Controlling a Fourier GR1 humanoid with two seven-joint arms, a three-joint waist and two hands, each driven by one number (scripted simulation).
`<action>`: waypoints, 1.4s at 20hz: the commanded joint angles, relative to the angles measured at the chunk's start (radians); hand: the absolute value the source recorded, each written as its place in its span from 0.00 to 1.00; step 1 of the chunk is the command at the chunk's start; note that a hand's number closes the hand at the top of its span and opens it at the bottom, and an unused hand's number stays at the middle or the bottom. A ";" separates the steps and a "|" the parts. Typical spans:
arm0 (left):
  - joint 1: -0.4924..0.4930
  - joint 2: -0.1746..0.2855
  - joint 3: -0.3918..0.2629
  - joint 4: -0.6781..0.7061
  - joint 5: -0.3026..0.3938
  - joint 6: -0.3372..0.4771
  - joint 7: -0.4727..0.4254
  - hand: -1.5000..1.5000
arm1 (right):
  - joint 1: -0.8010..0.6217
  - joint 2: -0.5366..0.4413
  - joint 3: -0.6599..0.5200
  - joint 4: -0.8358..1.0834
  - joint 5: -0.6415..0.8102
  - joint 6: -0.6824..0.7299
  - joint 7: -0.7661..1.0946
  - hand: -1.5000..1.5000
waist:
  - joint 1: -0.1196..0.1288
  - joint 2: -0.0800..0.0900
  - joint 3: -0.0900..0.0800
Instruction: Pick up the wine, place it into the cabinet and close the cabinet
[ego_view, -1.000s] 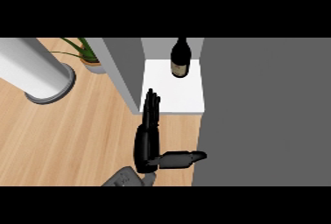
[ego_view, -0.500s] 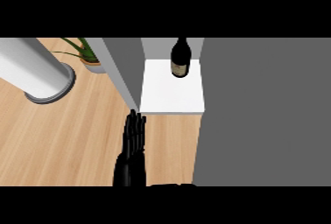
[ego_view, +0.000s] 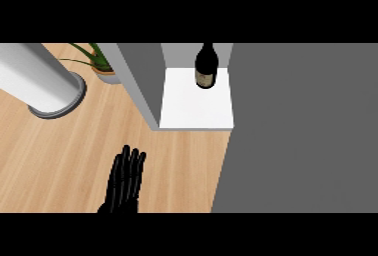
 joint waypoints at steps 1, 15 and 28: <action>0.078 0.112 0.039 -0.070 0.048 -0.139 -0.032 0.00 | 0.004 -0.041 -0.015 -0.089 -0.140 0.039 0.072 1.00 | 0.000 0.001 -0.001; 0.197 0.281 0.307 -0.217 0.178 -0.236 0.004 0.00 | 0.210 0.064 0.279 -0.161 -0.153 0.023 0.160 1.00 | -0.005 -0.002 -0.001; 0.388 0.396 0.584 -0.216 0.319 -0.462 -0.035 0.00 | 0.127 0.065 0.727 -0.106 0.119 -0.089 0.117 1.00 | 0.003 -0.005 -0.002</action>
